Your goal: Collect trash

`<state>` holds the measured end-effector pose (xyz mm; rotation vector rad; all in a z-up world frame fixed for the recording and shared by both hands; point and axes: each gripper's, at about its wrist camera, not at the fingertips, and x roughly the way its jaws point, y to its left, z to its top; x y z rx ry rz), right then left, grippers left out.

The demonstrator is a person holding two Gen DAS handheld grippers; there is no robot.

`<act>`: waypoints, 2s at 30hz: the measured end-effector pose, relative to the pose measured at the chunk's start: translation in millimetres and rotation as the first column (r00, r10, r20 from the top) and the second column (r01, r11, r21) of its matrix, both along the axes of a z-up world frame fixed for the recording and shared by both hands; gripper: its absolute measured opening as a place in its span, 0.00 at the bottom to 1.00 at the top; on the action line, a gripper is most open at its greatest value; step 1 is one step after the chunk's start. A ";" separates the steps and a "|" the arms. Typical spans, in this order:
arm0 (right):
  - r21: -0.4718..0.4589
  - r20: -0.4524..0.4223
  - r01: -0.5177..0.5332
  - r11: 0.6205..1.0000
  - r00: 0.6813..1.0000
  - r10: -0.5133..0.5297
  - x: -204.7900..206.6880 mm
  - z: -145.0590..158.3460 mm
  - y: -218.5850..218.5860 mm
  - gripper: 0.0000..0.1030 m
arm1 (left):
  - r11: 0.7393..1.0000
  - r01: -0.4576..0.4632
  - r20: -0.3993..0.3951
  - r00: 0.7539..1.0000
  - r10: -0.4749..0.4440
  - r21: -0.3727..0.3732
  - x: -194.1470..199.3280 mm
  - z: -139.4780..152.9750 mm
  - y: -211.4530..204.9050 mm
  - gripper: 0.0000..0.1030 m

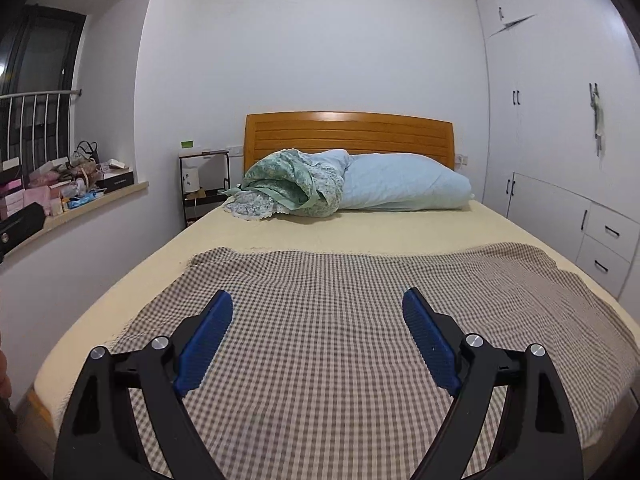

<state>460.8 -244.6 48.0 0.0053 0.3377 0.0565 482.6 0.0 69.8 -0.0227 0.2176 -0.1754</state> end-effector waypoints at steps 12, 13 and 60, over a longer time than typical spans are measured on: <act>0.004 0.022 0.013 1.000 1.000 -0.013 -82.8 -3.3 4.3 0.81 | 1.000 0.014 0.042 0.999 -0.013 -0.004 -123.0 3.4 6.1 0.93; 0.002 0.028 0.012 1.000 1.000 -0.012 -89.2 -3.9 5.1 0.81 | 1.000 0.013 0.040 0.999 -0.013 0.001 -133.3 2.2 5.7 0.93; -0.043 0.018 0.053 0.998 0.998 -0.052 -411.4 -41.1 48.0 0.92 | 0.997 -0.081 0.014 0.997 0.081 0.000 -503.9 -41.1 2.9 0.93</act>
